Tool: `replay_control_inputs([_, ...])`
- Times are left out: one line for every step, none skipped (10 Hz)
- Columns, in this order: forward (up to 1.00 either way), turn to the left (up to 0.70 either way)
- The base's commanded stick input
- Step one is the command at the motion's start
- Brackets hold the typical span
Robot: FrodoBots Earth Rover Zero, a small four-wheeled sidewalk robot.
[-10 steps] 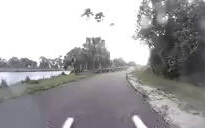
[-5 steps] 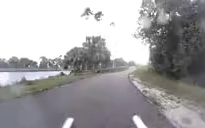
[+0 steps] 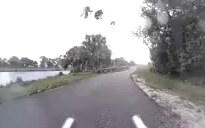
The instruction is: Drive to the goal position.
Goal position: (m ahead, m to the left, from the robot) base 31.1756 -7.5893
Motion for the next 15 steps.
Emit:
replay_control_inputs([0.85, 0.00])
replay_control_inputs([0.85, 0.00])
replay_control_inputs([0.85, 0.00])
replay_control_inputs([0.85, 0.00])
replay_control_inputs([0.85, 0.00])
replay_control_inputs([0.85, 0.00])
replay_control_inputs([0.85, 0.00])
replay_control_inputs([0.85, -0.05])
replay_control_inputs([0.85, -0.15])
replay_control_inputs([0.85, -0.26])
replay_control_inputs([0.85, -0.29])
replay_control_inputs([0.85, -0.13])
replay_control_inputs([0.85, 0.00])
replay_control_inputs([0.85, 0.00])
replay_control_inputs([0.85, -0.03])
